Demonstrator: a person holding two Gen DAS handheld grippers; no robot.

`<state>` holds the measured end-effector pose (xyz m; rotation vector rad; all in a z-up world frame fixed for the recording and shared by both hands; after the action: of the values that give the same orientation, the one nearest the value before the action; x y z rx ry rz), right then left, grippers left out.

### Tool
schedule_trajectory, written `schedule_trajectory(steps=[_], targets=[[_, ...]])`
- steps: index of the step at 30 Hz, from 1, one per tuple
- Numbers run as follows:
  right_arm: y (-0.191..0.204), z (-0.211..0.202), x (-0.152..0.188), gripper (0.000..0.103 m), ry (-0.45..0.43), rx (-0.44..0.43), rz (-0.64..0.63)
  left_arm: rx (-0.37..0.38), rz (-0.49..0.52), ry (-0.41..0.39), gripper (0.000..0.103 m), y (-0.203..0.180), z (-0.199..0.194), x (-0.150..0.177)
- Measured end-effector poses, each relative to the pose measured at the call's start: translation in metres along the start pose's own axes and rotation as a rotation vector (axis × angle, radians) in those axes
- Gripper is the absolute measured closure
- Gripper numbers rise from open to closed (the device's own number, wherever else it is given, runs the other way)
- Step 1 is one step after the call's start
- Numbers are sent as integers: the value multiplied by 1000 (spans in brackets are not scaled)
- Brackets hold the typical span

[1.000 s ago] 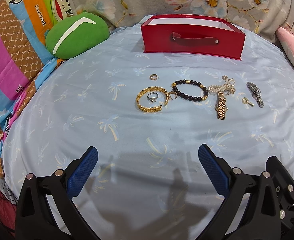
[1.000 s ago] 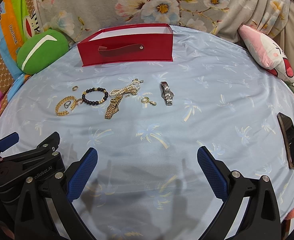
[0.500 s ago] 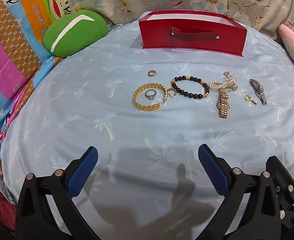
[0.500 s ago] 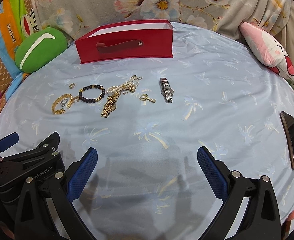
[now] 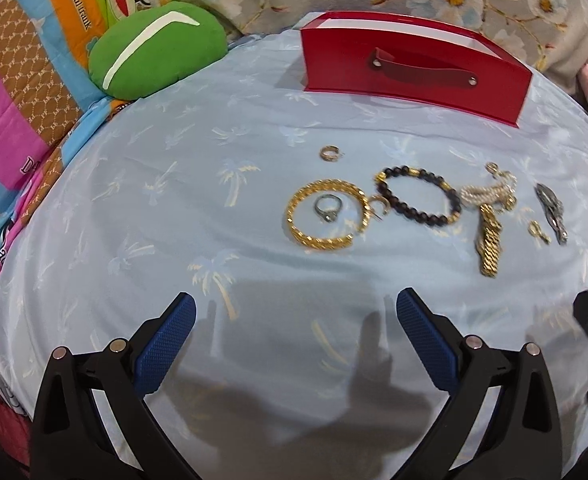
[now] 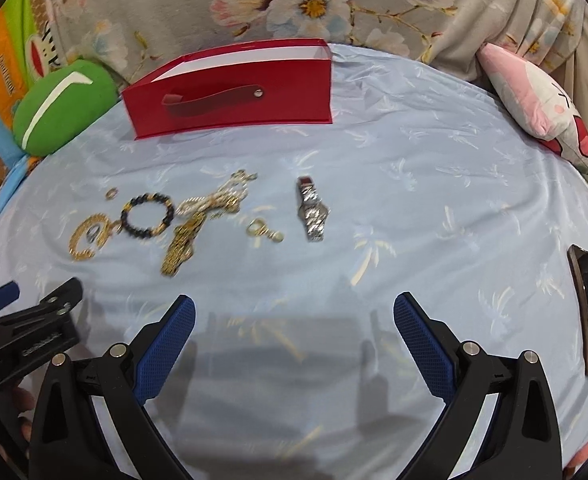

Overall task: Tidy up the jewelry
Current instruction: 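Move left tool to the gold bangle while right tool approaches the silver watch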

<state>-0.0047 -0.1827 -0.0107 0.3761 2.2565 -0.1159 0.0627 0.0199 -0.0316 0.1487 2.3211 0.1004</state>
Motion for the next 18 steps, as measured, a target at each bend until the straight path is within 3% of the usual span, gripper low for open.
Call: schedule_trajectory(steps=[3, 9, 18], targets=[[-7, 14, -11, 13, -5, 9, 10, -7, -17, 9, 5, 7, 9, -5], [-11, 46, -29, 32, 13, -10, 33, 4, -52, 31, 5, 20, 23, -10], [-7, 82, -39, 43, 40, -15, 44, 46, -85, 57, 5, 27, 41, -14]])
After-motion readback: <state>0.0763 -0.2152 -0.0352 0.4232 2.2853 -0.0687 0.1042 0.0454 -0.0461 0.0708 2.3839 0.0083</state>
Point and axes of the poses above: each gripper's, at about its wrist camera, not at the fingertips, and z roughly the way its jaws point, y to its left, x to its underside, the point moved 1 cm from there along z, roughly the way its jaws point, and after that the axes turned 9 degrees about -y, right-handed, at the moved point
